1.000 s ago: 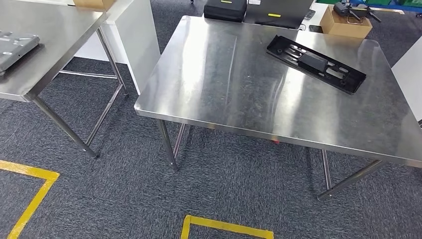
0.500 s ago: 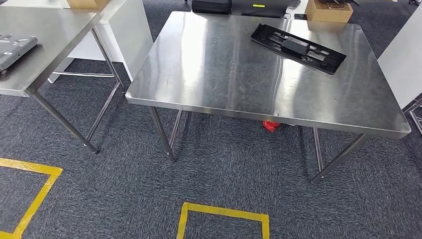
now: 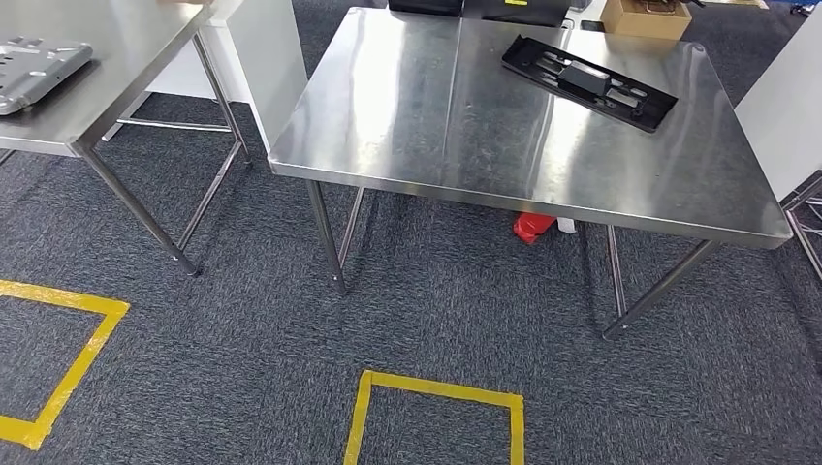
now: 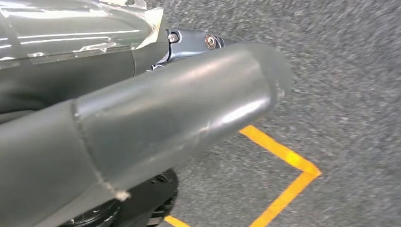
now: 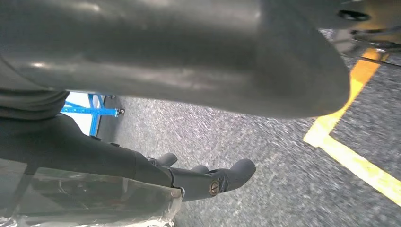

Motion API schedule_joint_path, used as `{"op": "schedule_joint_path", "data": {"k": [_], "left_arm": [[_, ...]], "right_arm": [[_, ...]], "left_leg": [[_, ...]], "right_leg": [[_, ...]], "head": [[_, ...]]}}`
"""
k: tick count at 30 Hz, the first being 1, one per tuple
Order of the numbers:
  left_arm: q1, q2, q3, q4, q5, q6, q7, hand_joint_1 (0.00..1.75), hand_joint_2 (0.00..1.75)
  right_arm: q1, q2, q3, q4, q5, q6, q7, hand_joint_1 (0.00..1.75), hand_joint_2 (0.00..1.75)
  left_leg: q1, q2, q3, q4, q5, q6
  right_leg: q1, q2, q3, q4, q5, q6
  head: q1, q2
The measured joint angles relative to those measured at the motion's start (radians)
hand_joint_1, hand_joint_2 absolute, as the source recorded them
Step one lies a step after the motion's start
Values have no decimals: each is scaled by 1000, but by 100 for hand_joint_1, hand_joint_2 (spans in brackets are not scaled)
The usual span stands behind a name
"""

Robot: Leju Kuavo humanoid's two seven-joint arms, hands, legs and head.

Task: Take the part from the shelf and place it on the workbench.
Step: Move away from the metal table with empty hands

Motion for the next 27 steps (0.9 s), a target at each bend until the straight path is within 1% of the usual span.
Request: {"op": "schedule_joint_path", "data": {"k": [1, 2, 3, 4, 5, 6, 7, 8, 9, 10, 11, 12, 13, 14, 15, 16, 17, 18, 19, 20, 21, 22, 23, 24, 25, 26, 27], "left_arm": [[0, -2, -1, 0, -3, -2, 1, 0, 0], [0, -4, -2, 0, -7, -4, 2, 0, 0], [0, -5, -2, 0, -11, -7, 2, 0, 0], [0, -7, -3, 0, -13, -9, 2, 0, 0], [-1, -8, -3, 0, -15, -11, 2, 0, 0], [-1, -8, -4, 0, -16, -11, 2, 0, 0], [0, -8, -4, 0, -17, -12, 2, 0, 0], [0, -8, -4, 0, -19, -12, 2, 0, 0], [1, -8, -5, 0, -21, -12, 2, 0, 0], [1, -8, -6, 0, -24, -12, 3, 0, 0], [1, -8, -7, 0, -27, -12, 4, 0, 0], [1, -8, -9, 0, -29, -12, 5, 0, 0], [1, -8, -10, 0, -31, -12, 6, 0, 0], [1, -9, -12, 0, -33, -12, 8, 0, 0], [1, -9, -13, 0, -35, -12, 9, 0, 0], [1, -9, -15, 0, -35, -12, 10, 0, 0], [0, -9, -18, 0, -35, -12, 11, 0, 0], [-1, -8, -19, 0, -35, -12, 12, 0, 0], [-1, -8, -21, 0, -35, -13, 12, 0, 0], [-2, -7, -21, 0, -35, -13, 12, 0, 0], [-2, -7, -21, 0, -36, -13, 11, 0, 0], [-2, -7, -21, 0, -36, -13, 11, 0, 0], [-2, -8, -21, 0, -36, -13, 11, 0, 0], [-3, -9, -21, 0, -36, -13, 12, 0, 0], [-4, -10, -21, 1, -37, -13, 12, 0, 0], [-4, -11, -22, 1, -37, -14, 11, 0, 0], [-3, -11, -22, 1, -38, -14, 11, 0, 0]], "right_arm": [[0, -1, 0, 0, -1, 0, -1, 0, 0], [-1, -3, 0, 0, -4, -1, -2, 0, 0], [-1, -3, 0, 0, -6, -1, -2, 0, 0], [-2, -4, 0, 0, -8, -1, -2, 0, 0], [-2, -4, 0, 0, -9, -1, -2, 0, 0], [-2, -5, 0, 1, -10, -1, -2, 0, 0], [-1, -5, -1, 1, -12, -1, -2, 0, 0], [-1, -5, -1, 2, -13, -1, -2, 0, 0], [-1, -6, -1, 3, -15, -1, -2, 0, 0], [-1, -6, -2, 4, -16, -1, -2, 0, 0], [-1, -6, -2, 4, -17, -1, -2, 0, 0], [-1, -6, -2, 5, -18, -1, -2, 0, 0], [-1, -6, -2, 5, -19, -1, -2, 0, 0], [-1, -6, -2, 5, -19, -1, -2, 0, 0], [-1, -6, -3, 5, -20, -1, -2, 0, 0], [-1, -6, -3, 5, -20, -1, -2, 0, 0], [-1, -7, -4, 5, -20, -1, -2, 0, 0], [-1, -6, -4, 5, -20, -1, -2, 0, 0], [-1, -6, -4, 5, -21, -1, -2, 0, 0], [-1, -6, -5, 5, -21, -1, -2, 0, 0], [-1, -5, -5, 6, -21, -1, -2, 0, 0], [-2, -5, -5, 6, -21, -1, -2, 0, 0], [-2, -5, -6, 6, -21, -1, -2, 0, 0], [-2, -5, -6, 7, -21, -1, -2, 0, 0], [-1, -6, -7, 7, -22, -1, -2, 0, 0], [-1, -6, -8, 8, -22, -1, -2, 0, 0], [0, -7, -9, 8, -23, -1, -2, 0, 0]], "left_leg": [[0, 1, -13, 2, 10, -3], [1, 1, -25, 5, 18, -6], [0, 1, -35, 10, 25, -11], [0, 0, -45, 16, 32, -17], [-1, 0, -52, 20, 40, -23], [-2, 1, -57, 23, 48, -28], [-2, 0, -61, 24, 55, -34], [0, -1, -65, 28, 53, -39], [2, -3, -71, 41, 34, -44], [5, -5, -80, 70, -3, -49], [7, -7, -93, 118, -56, -55], [8, -7, -107, 182, -108, -59], [9, -7, -118, 248, -146, -62], [9, -7, -123, 298, -161, -63], [9, -7, -114, 318, -151, -63], [9, -7, -88, 303, -124, -60], [8, -8, -47, 255, -96, -55], [7, -11, 3, 187, -82, -48], [6, -13, 49, 118, -80, -42], [3, -15, 80, 66, -85, -36], [-1, -17, 94, 36, -93, -32], [-4, -17, 96, 21, -92, -29], [-4, -14, 88, 14, -85, -23], [-2, -12, 79, 7, -76, -16], [0, -9, 67, 0, -64, -7], [2, -6, 52, -2, -50, 0], [1, -5, 37, -3, -37, 3]], "right_leg": [[-2, 0, 30, -25, 25, 12], [-4, 0, 78, -86, 50, 20], [-5, 0, 129, -161, 60, 23], [-3, 2, 176, -236, 58, 19], [0, 3, 206, -292, 48, 12], [5, 5, 216, -318, 38, 5], [6, 6, 215, -328, 36, -3], [2, 5, 207, -326, 41, -9], [-1, 4, 200, -324, 47, -20], [-4, 2, 193, -324, 55, -33], [-4, -1, 183, -323, 64, -45], [-1, -3, 171, -321, 74, -54], [2, -5, 159, -317, 83, -59], [5, -6, 146, -313, 92, -60], [7, -6, 131, -306, 100, -60], [8, -6, 116, -299, 108, -58], [9, -6, 101, -292, 114, -56], [11, -5, 89, -286, 120, -53], [12, -5, 81, -281, 127, -49], [13, -6, 75, -279, 134, -42], [13, -7, 70, -279, 142, -36], [12, -8, 65, -279, 151, -28], [12, -8, 59, -277, 155, -22], [12, -7, 50, -269, 147, -20], [13, -5, 38, -248, 123, -21], [12, -3, 22, -209, 82, -26], [9, 0, 6, -154, 33, -30]], "head": [[0, 0], [0, 0], [0, 0], [0, 0], [-1, 0], [-1, 0], [-1, 0], [-1, 0], [-2, 0], [-4, 0], [-7, 0], [-9, 0], [-10, 0], [-10, 0], [-11, 0], [-11, 0], [-11, 0], [-11, 0], [-11, 0], [-10, 0], [-11, 0], [-12, 0], [-12, 0], [-13, 0], [-11, 0], [-8, 0], [-7, 0]]}}
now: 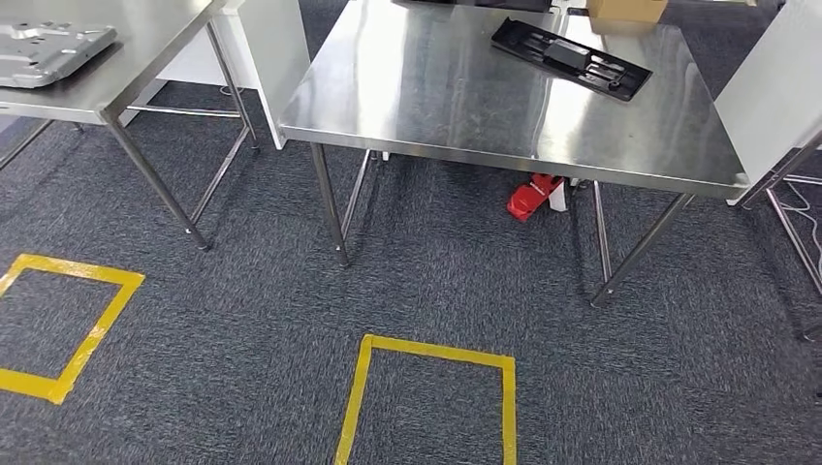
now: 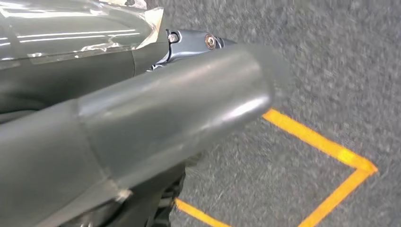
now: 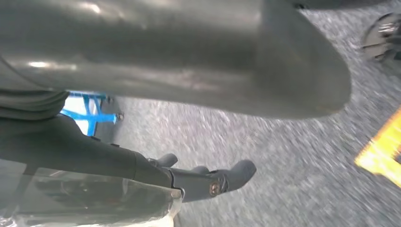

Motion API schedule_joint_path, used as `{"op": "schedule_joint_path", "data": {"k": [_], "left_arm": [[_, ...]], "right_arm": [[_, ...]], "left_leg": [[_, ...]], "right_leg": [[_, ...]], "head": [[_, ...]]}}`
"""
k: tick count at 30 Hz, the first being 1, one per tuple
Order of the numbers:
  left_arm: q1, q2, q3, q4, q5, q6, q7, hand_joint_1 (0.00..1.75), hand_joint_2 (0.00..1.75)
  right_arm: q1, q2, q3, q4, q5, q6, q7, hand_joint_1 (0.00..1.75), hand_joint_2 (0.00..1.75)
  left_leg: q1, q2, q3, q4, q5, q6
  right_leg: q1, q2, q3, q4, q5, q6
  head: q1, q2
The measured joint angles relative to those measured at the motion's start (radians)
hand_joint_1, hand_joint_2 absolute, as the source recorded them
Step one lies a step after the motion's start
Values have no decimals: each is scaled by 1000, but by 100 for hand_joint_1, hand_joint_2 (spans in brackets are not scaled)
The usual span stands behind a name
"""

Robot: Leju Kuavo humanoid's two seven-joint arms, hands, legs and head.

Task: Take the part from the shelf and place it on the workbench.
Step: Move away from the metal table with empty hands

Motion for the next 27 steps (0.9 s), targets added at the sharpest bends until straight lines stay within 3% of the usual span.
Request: {"op": "schedule_joint_path", "data": {"k": [1, 2, 3, 4, 6, 7, 9, 10, 12, 13, 14, 16, 17, 18, 20, 22, 24, 25, 27], "left_arm": [[0, 0, 0, 0, -2, -1, 0, 0, 0], [1, 0, -1, 0, -5, -3, -1, 0, 0], [1, 0, -2, 0, -7, -5, -1, 0, 0], [0, -1, -3, 0, -9, -7, 0, 0, 0], [0, -2, -5, 0, -10, -9, 0, 0, 0], [-1, -3, -6, 0, -11, -11, 0, 0, 0], [-2, 0, -7, 0, -9, -19, 2, 0, 0], [-1, 5, -8, 0, -5, -26, 6, 0, 0], [0, 21, -5, 0, 9, -40, 21, 0, 0], [1, 29, -3, 0, 19, -43, 31, 0, 0], [1, 37, 1, 0, 29, -42, 39, 0, 0], [1, 50, 12, 0, 47, -36, 48, 0, 0], [0, 55, 18, 0, 55, -31, 50, 0, 0], [0, 58, 25, 0, 63, -25, 50, 0, 0], [-1, 60, 40, 0, 87, -8, 46, 0, 0], [-4, 59, 60, 0, 117, 14, 33, 0, 0], [-8, 57, 87, -1, 145, 39, 15, 0, 0], [-9, 54, 101, -1, 154, 52, 3, 0, 0], [-9, 44, 123, -1, 165, 76, -21, 0, 0]], "right_arm": [[0, -1, -1, 0, -1, 0, 0, 0, 0], [1, -1, -1, 0, -3, 0, 0, 0, 0], [1, -2, -2, 0, -3, 0, 0, 0, 0], [1, -3, -3, 0, -4, 0, 0, 0, 0], [-1, -6, -6, 0, -5, -1, 0, 0, 0], [-2, -6, -7, 0, -5, -2, 0, 0, 0], [-3, -3, -8, 1, -4, -10, 3, 0, 0], [-3, 1, -9, 1, -2, -17, 7, 0, 0], [-3, 16, -9, 2, 7, -36, 20, 0, 0], [-3, 26, -9, 2, 14, -45, 24, 0, 0], [-4, 35, -8, 2, 22, -51, 26, 0, 0], [-5, 52, -5, 3, 38, -58, 26, 0, 0], [-6, 58, -2, 3, 45, -58, 25, 0, 0], [-6, 63, 2, 4, 54, -58, 23, 0, 0], [-6, 66, 12, 4, 78, -53, 18, 0, 0], [-9, 68, 29, 4, 113, -45, 17, 0, 0], [-15, 70, 55, 4, 146, -32, 17, 0, 0], [-20, 71, 68, 4, 158, -23, 16, 0, 0], [-29, 70, 90, 4, 173, -4, 9, 0, 0]], "left_leg": [[-1, 2, -16, 0, 13, 2], [-1, 3, -32, 1, 27, 0], [0, 5, -50, 2, 40, -2], [1, 7, -68, 4, 54, -6], [4, 9, -101, 14, 79, -17], [4, 9, -117, 22, 90, -24], [2, 8, -135, 34, 110, -38], [3, 8, -140, 35, 120, -44], [10, 6, -146, 38, 121, -57], [14, 4, -152, 54, 92, -64], [17, 1, -162, 91, 42, -69], [19, -4, -181, 211, -74, -76], [19, -6, -186, 274, -105, -79], [19, -7, -183, 317, -107, -81], [22, -7, -135, 315, -54, -82], [24, -9, -33, 197, -24, -78], [20, -12, 47, 78, -46, -69], [16, -13, 60, 48, -57, -65], [12, -10, 45, 33, -53, -52]], "right_leg": [[-3, 1, -13, 63, -40, -1], [-7, 1, -19, 119, -60, 6], [-11, 2, -14, 153, -57, 17], [-15, 2, 7, 154, -34, 33], [-23, 2, 99, 58, 8, 57], [-23, 3, 162, -28, 7, 60], [-17, 5, 239, -153, -25, 45], [-11, 7, 247, -177, -33, 36], [-14, 4, 231, -172, -22, 14], [-17, 2, 223, -170, -13, 1], [-19, -1, 212, -170, -1, -13], [-14, -5, 186, -168, 23, -30], [-12, -7, 170, -166, 34, -32], [-11, -8, 155, -162, 45, -32], [-10, -9, 121, -149, 65, -26], [-9, -8, 89, -130, 79, -17], [-7, -9, 68, -117, 92, -3], [-7, -9, 60, -114, 101, 5], [-8, -10, 44, -111, 116, 20]], "head": [[2, 0], [2, 0], [3, 0], [3, 0], [3, 0], [4, 0], [4, 0], [3, 0], [1, 0], [1, 0], [0, 0], [-1, 0], [-2, 0], [-1, 0], [-2, 0], [-3, 0], [-2, 0], [-3, 0], [-2, 0]]}}
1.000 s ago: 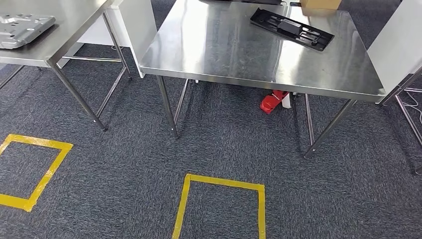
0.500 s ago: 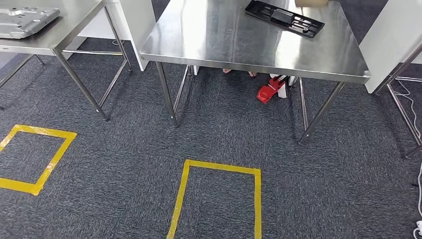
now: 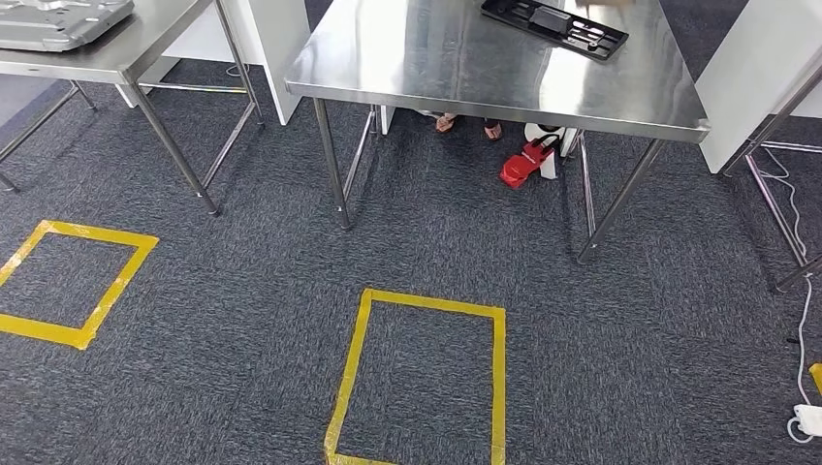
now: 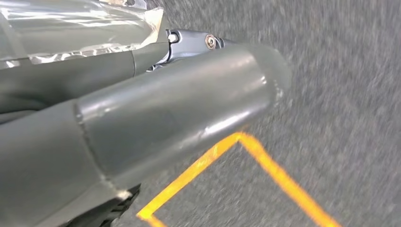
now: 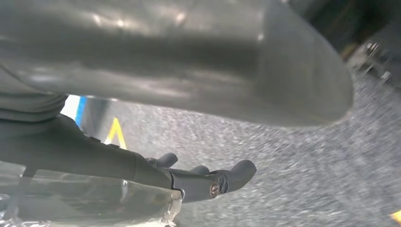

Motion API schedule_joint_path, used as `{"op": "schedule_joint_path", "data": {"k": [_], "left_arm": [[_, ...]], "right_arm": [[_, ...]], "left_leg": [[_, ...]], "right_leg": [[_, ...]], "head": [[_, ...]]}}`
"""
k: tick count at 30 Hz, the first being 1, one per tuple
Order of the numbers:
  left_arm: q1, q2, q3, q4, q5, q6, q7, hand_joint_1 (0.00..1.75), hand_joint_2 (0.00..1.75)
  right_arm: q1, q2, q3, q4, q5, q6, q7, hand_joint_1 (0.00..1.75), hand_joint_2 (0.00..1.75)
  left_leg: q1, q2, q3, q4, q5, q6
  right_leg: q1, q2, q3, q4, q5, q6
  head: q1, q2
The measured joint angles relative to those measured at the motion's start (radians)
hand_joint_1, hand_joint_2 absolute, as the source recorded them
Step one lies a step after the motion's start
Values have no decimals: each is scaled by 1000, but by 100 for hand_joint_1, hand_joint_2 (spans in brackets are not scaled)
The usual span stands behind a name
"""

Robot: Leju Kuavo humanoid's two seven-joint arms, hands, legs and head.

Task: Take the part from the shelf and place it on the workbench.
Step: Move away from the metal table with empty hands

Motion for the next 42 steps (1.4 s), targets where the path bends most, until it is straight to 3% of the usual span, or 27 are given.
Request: {"op": "schedule_joint_path", "data": {"k": [1, 3, 5, 6, 8, 9, 10, 12, 13, 14, 16, 17, 20, 21, 22, 23, 24, 26, 28, 30, 32, 35, 36, 37, 39, 40, 42], "left_arm": [[0, -8, 7, 0, 0, 8, -12, 0, 0], [2, -25, 13, 0, -8, 13, -31, 0, 0], [6, -38, 14, 0, -17, 6, -41, 0, 0], [8, -44, 14, 0, -23, -2, -43, 0, 0], [10, -52, 11, 0, -48, -26, -42, 0, 0], [10, -54, 7, 0, -66, -42, -39, 0, 0], [11, -56, -1, 0, -86, -59, -34, 0, 0], [11, -57, -24, 0, -124, -85, -24, 0, 0], [11, -58, -37, 0, -143, -96, -20, 0, 0], [12, -58, -48, 0, -157, -102, -17, 0, 0], [13, -58, -69, 0, -179, -109, -12, 0, 0], [14, -58, -78, 1, -185, -110, -11, 0, 0], [16, -60, -97, 2, -193, -111, -10, 0, 0], [15, -60, -101, 2, -194, -111, -10, 0, 0], [15, -60, -105, 2, -194, -111, -10, 0, 0], [15, -60, -107, 2, -194, -111, -10, 0, 0], [14, -60, -110, 2, -194, -111, -10, 0, 0], [13, -60, -115, 2, -195, -111, -10, 0, 0], [10, -61, -122, 2, -201, -112, -10, 0, 0], [10, -62, -129, 2, -214, -112, -9, 0, 0], [11, -65, -137, 2, -227, -109, -2, 0, 0], [10, -68, -149, 3, -245, -96, 13, 0, 0], [10, -69, -153, 3, -251, -90, 17, 0, 0], [10, -70, -156, 3, -258, -81, 21, 0, 0], [10, -74, -166, 3, -273, -55, 26, 0, 0], [9, -76, -172, 3, -282, -36, 27, 0, 0], [5, -81, -183, 3, -296, 6, 33, 0, 0]], "right_arm": [[-4, -4, 8, 0, 2, 10, -5, 0, 0], [-7, -15, 17, 1, -1, 26, -11, 0, 0], [-9, -27, 20, 1, -8, 35, -13, 0, 0], [-8, -32, 20, 1, -14, 37, -14, 0, 0], [-6, -42, 18, 1, -40, 38, -13, 0, 0], [-4, -47, 15, 1, -57, 36, -11, 0, 0], [-2, -53, 8, 1, -76, 33, -10, 0, 0], [2, -62, -11, 1, -111, 26, -10, 0, 0], [4, -66, -23, 1, -127, 22, -10, 0, 0], [6, -68, -34, 1, -140, 18, -9, 0, 0], [12, -71, -57, 2, -160, 16, -8, 0, 0], [15, -73, -67, 2, -165, 15, -7, 0, 0], [21, -75, -87, 3, -171, 14, -5, 0, 0], [22, -76, -91, 3, -172, 14, -5, 0, 0], [23, -76, -95, 3, -172, 15, -5, 0, 0], [23, -76, -98, 3, -173, 15, -5, 0, 0], [23, -77, -101, 3, -174, 15, -5, 0, 0], [23, -77, -106, 3, -175, 14, -5, 0, 0], [22, -77, -111, 2, -179, 12, -5, 0, 0], [22, -78, -117, 2, -184, 4, -5, 0, 0], [23, -79, -124, 2, -182, -4, -5, 0, 0], [28, -82, -129, 3, -175, -9, -4, 0, 0], [29, -82, -130, 3, -177, -8, -2, 0, 0], [29, -82, -132, 3, -180, -5, 0, 0, 0], [30, -84, -138, 2, -190, 1, 7, 0, 0], [30, -85, -142, 2, -195, 4, 11, 0, 0], [31, -88, -152, 2, -203, 6, 16, 0, 0]], "left_leg": [[0, 2, -14, -5, 9, 11], [-1, 7, -47, -10, 36, 33], [-6, 9, -78, -9, 61, 41], [-9, 11, -95, -8, 75, 42], [-12, 15, -128, -5, 103, 42], [-13, 15, -142, -4, 116, 40], [-14, 15, -156, -1, 129, 37], [-18, 15, -177, 4, 154, 29], [-20, 16, -183, 5, 166, 24], [-20, 18, -186, 4, 178, 20], [-16, 15, -195, 8, 176, 9], [-13, 12, -202, 27, 145, 3], [-5, 5, -232, 187, -16, -13], [-3, 4, -236, 249, -42, -17], [-1, 4, -232, 290, -41, -20], [2, 3, -214, 301, -19, -23], [6, 3, -179, 276, 10, -25], [11, 1, -76, 150, 29, -26], [8, -4, -10, 43, 4, -22], [1, -6, -12, 14, -7, -3], [-2, -5, -31, 6, 6, 24], [-4, -8, -64, 2, 36, 47], [-6, -10, -76, 2, 46, 48], [-8, -13, -88, 3, 56, 47], [-12, -26, -110, 4, 75, 44], [-13, -34, -117, 5, 84, 41], [-16, -53, -127, 6, 100, 34]], "right_leg": [[1, 2, -12, 11, -10, 2], [2, 5, -41, 77, -82, -8], [1, 7, -62, 189, -168, -19], [1, 8, -62, 240, -184, -15], [1, 9, -27, 269, -154, 6], [2, 9, 8, 241, -127, 15], [2, 9, 64, 175, -112, 16], [9, 10, 173, 11, -129, 3], [13, 11, 207, -51, -144, -6], [17, 11, 215, -77, -150, -13], [7, 9, 198, -75, -136, -28], [2, 7, 188, -74, -124, -40], [1, 1, 147, -72, -85, -57], [2, 0, 132, -70, -73, -55], [2, 0, 116, -64, -62, -52], [1, -1, 99, -57, -53, -48], [-1, -1, 81, -46, -45, -43], [-2, 0, 48, -22, -36, -32], [1, 0, 25, -4, -26, -17], [3, -1, 8, -2, -11, 0], [2, 2, -12, 17, -25, 4], [0, 7, -57, 156, -141, -13], [0, 8, -70, 215, -170, -14], [0, 10, -74, 262, -178, -9], [1, 15, -38, 259, -140, 7], [1, 27, 8, 202, -116, 10], [4, 67, 116, 44, -109, -2]], "head": [[1, 0], [7, 0], [11, 0], [11, 0], [11, 0], [11, 0], [11, 0], [10, 0], [9, 0], [8, 0], [5, 0], [3, 0], [-2, 0], [-3, 0], [-3, 0], [-3, 0], [-4, 0], [-5, 0], [-5, 0], [-4, 0], [-4, 0], [3, 0], [4, 0], [4, 0], [5, 0], [5, 0], [4, 0]]}}
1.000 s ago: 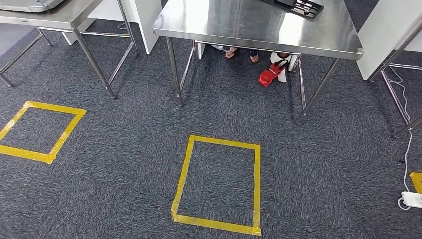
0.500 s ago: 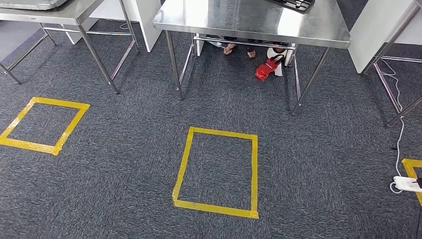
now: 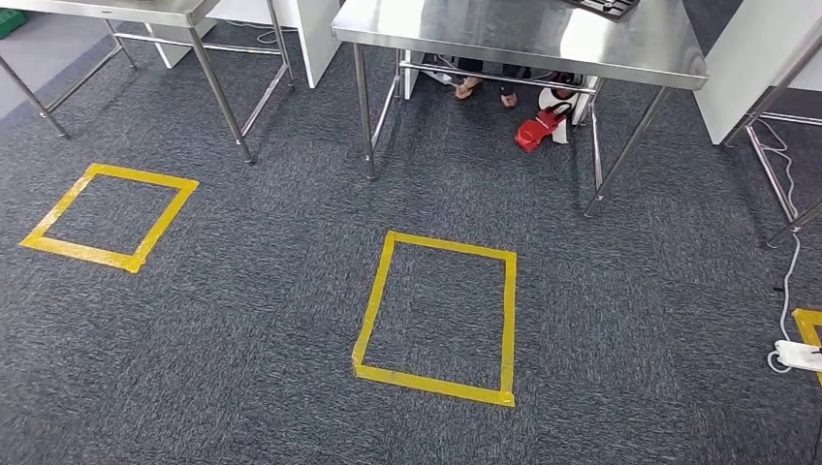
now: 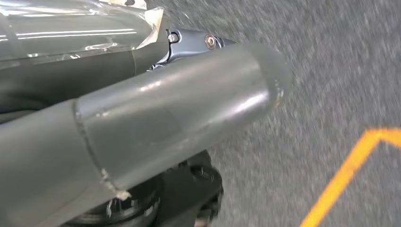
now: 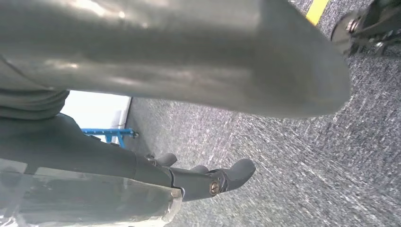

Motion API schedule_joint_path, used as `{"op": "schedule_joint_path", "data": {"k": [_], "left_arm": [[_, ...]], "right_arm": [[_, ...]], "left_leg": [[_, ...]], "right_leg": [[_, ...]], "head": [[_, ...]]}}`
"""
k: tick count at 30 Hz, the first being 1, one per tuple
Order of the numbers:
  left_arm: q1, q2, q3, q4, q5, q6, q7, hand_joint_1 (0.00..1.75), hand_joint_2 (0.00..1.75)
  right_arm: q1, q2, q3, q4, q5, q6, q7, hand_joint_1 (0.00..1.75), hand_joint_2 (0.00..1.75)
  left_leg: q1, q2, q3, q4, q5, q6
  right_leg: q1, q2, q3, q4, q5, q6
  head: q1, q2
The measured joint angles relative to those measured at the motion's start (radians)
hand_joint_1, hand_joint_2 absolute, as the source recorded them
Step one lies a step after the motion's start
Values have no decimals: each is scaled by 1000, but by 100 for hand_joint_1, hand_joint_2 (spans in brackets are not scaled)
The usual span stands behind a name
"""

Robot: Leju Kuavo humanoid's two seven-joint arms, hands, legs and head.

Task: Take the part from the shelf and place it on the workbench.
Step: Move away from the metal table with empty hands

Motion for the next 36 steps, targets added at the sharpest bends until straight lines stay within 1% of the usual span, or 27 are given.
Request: {"op": "schedule_joint_path", "data": {"k": [1, 2, 4, 5, 7, 9, 10, 11, 12, 14, 16, 17, 19, 20, 22, 23, 24, 25, 26, 27, 28, 30, 31, 32, 34, 35, 36], "left_arm": [[-2, -3, -5, 0, -5, 19, 4, 0, 0], [-4, -5, -9, 0, -9, 42, 8, 0, 0], [-4, -8, -14, 0, -12, 89, 7, 0, 0], [-4, -9, -15, 0, -11, 107, 1, 0, 0], [-3, -10, -15, 0, -6, 118, -14, 0, 0], [-3, -10, -15, 0, -4, 121, -29, 0, 0], [-2, -10, -15, 0, -3, 124, -37, 0, 0], [-1, -10, -15, 0, -2, 126, -45, 0, 0], [1, -10, -15, 0, 1, 126, -54, 0, 0], [3, -9, -15, 0, 7, 123, -70, 0, 0], [2, -8, -15, 0, 11, 119, -79, 0, 0], [2, -8, -15, 0, 12, 118, -81, 0, 0], [3, -8, -15, 0, 14, 118, -82, 0, 0], [3, -8, -15, 0, 15, 118, -82, 0, 0], [2, -10, -13, 0, 22, 115, -78, 0, 0], [1, -10, -11, 0, 28, 112, -73, 0, 0], [1, -9, -8, 0, 35, 109, -68, 0, 0], [1, -7, -3, 0, 44, 105, -63, 0, 0], [2, -2, 2, 0, 55, 98, -56, 0, 0], [3, 5, 10, 0, 67, 90, -49, 0, 0], [3, 15, 18, 0, 82, 80, -40, 0, 0], [1, 37, 45, 0, 123, 72, -20, 0, 0], [-1, 49, 63, -1, 149, 76, -13, 0, 0], [-3, 59, 85, -2, 178, 86, -10, 0, 0], [-5, 75, 131, -3, 225, 110, -15, 0, 0], [-4, 81, 152, -4, 242, 121, -18, 0, 0], [-4, 86, 170, -4, 253, 131, -21, 0, 0]], "right_arm": [[1, -1, -4, 0, -3, 0, 1, 0, 0], [1, -2, -8, 0, -6, 0, 3, 0, 0], [1, 0, -15, 0, -12, 1, 9, 0, 0], [0, 1, -18, 0, -15, 1, 11, 0, 0], [2, 2, -26, 0, -17, 1, 14, 0, 0], [6, 2, -32, 0, -18, 1, 14, 0, 0], [8, 2, -34, 0, -18, 1, 14, 0, 0], [9, 3, -35, 0, -17, 1, 14, 0, 0], [10, 4, -36, 0, -15, 1, 14, 0, 0], [8, 6, -37, 0, -12, 1, 14, 0, 0], [8, 8, -37, 0, -10, 2, 14, 0, 0], [7, 8, -37, 0, -9, 2, 14, 0, 0], [2, 9, -37, 0, -9, 2, 14, 0, 0], [0, 9, -37, 0, -9, 2, 14, 0, 0], [-1, 10, -37, 0, -6, 5, 14, 0, 0], [1, 11, -37, 0, -2, 8, 14, 0, 0], [3, 12, -37, 0, 2, 11, 14, 0, 0], [4, 14, -37, 0, 8, 12, 15, 0, 0], [5, 17, -36, 0, 16, 8, 18, 0, 0], [5, 22, -35, 0, 24, 1, 20, 0, 0], [4, 29, -33, 0, 33, -10, 22, 0, 0], [3, 47, -25, 0, 57, -36, 15, 0, 0], [1, 57, -18, 1, 72, -47, 6, 0, 0], [-1, 66, -9, 1, 90, -54, -5, 0, 0], [-7, 81, 15, 1, 123, -56, -22, 0, 0], [-9, 88, 27, 1, 137, -55, -26, 0, 0], [-11, 93, 38, 1, 148, -54, -29, 0, 0]], "left_leg": [[-1, -9, -2, 1, 8, -5], [-1, -18, -5, 1, 14, -12], [1, -35, -11, 3, 23, -24], [2, -30, -17, 12, 15, -29], [5, 4, -45, 76, -39, -37], [10, 35, -92, 203, -116, -49], [14, 42, -108, 257, -137, -55], [18, 47, -110, 280, -138, -60], [23, 53, -91, 260, -118, -64], [29, 84, -13, 136, -64, -67], [24, 119, 46, 37, -37, -57], [18, 126, 53, 19, -40, -48], [12, 110, 47, 11, -39, -28], [12, 98, 46, 5, -36, -18], [16, 78, 40, -6, -24, -1], [15, 67, 36, -7, -21, 4], [15, 55, 32, -7, -18, 8], [14, 42, 28, -7, -15, 8], [14, 28, 26, -6, -13, 8], [14, 14, 25, -6, -11, 6], [14, 0, 25, -5, -10, 4], [14, -26, 23, -1, -7, -5], [12, -37, 21, 1, -7, -12], [11, -47, 18, 3, -6, -19], [14, -64, 12, 1, -1, -33], [16, -63, 9, 4, -1, -39], [17, -49, 1, 16, -10, -43]], "right_leg": [[2, 15, 35, -60, -7, -7], [5, 19, 51, -91, -17, -13], [2, 0, 50, -101, -14, -19], [-2, -12, 49, -103, -10, -26], [-11, -38, 45, -106, -1, -44], [-6, -68, 39, -105, 4, -54], [-5, -83, 35, -103, 5, -55], [-4, -97, 33, -101, 5, -55], [-5, -109, 32, -99, 5, -54], [-5, -130, 33, -96, 2, -50], [1, -149, 35, -93, -2, -39], [5, -158, 35, -92, -4, -33], [10, -173, 39, -91, -6, -19], [9, -161, 36, -84, -12, -12], [4, -108, 7, -22, -49, -11], [0, -78, -24, 41, -80, -14], [-1, -63, -61, 116, -111, -17], [-3, -57, -96, 183, -134, -17], [-4, -54, -118, 224, -141, -12], [-5, -53, -122, 224, -131, -4], [-7, -50, -106, 182, -103, 5], [-14, -17, -47, 33, -32, 19], [-16, -1, -26, -25, -6, 18], [-15, 11, -16, -57, 7, 13], [-12, -2, -17, -64, 14, -5], [-13, -12, -15, -64, 17, -13], [-16, -23, -13, -66, 21, -23]], "head": [[0, 0], [0, 0], [0, 0], [0, 0], [-4, 0], [-8, 0], [-8, 0], [-8, 0], [-8, 0], [-9, 0], [-8, 0], [-7, 0], [-6, 0], [-5, 0], [-2, 0], [0, 0], [2, 0], [1, 0], [2, 0], [2, 0], [2, 0], [3, 0], [3, 0], [2, 0], [1, 0], [0, 0], [-1, 0]]}}
